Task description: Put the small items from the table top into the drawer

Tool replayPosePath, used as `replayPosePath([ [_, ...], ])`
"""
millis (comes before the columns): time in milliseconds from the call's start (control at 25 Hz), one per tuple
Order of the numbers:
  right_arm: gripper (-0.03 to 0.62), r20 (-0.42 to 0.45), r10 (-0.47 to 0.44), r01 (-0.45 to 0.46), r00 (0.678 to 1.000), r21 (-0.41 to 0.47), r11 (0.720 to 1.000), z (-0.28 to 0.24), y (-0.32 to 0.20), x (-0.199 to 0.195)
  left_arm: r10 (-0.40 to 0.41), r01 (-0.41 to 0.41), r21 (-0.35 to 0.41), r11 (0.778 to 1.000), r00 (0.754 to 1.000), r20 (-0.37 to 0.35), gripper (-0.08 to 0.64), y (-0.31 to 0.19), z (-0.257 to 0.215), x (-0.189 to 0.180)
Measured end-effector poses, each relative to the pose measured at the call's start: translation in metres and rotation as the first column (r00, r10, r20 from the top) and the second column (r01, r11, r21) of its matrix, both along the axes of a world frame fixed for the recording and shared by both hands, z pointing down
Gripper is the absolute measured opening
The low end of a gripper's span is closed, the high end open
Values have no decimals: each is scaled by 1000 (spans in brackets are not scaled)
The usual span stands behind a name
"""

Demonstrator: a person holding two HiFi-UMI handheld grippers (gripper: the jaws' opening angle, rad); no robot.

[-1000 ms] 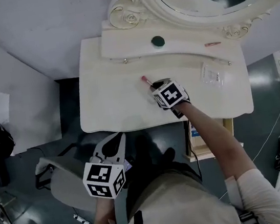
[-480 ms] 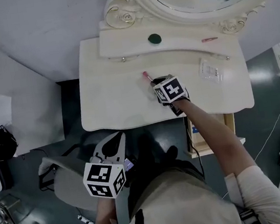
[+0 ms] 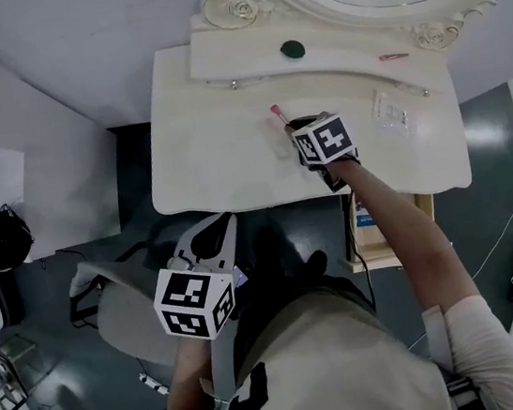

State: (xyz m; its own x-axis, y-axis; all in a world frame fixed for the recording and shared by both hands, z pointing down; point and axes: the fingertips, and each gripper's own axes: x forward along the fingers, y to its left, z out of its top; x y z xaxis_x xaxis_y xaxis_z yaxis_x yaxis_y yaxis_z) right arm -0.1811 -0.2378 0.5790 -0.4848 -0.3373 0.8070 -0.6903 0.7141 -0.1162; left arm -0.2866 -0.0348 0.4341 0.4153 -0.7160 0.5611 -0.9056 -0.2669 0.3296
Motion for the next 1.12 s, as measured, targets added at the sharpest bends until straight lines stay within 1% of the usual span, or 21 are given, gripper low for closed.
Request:
replayPosePath([
  [360, 60, 21, 4, -4, 1000, 5, 1000, -12, 11, 6, 12, -12, 9, 1000, 1000, 6, 58, 5, -3, 5],
  [640, 60, 22, -6, 6, 1000, 6, 1000, -20, 18, 13, 21, -22, 40, 999, 1000, 23, 57, 3, -14, 8],
  [960, 60, 12, -1, 1, 1000, 17, 1000, -30, 21, 27, 44, -47, 68, 997, 997, 56, 57, -2, -24, 13],
  [1120, 60, 17, 4, -4, 1000, 19, 1000, -35, 22, 34, 59, -64, 84, 994, 997, 60, 57, -5, -30, 20],
])
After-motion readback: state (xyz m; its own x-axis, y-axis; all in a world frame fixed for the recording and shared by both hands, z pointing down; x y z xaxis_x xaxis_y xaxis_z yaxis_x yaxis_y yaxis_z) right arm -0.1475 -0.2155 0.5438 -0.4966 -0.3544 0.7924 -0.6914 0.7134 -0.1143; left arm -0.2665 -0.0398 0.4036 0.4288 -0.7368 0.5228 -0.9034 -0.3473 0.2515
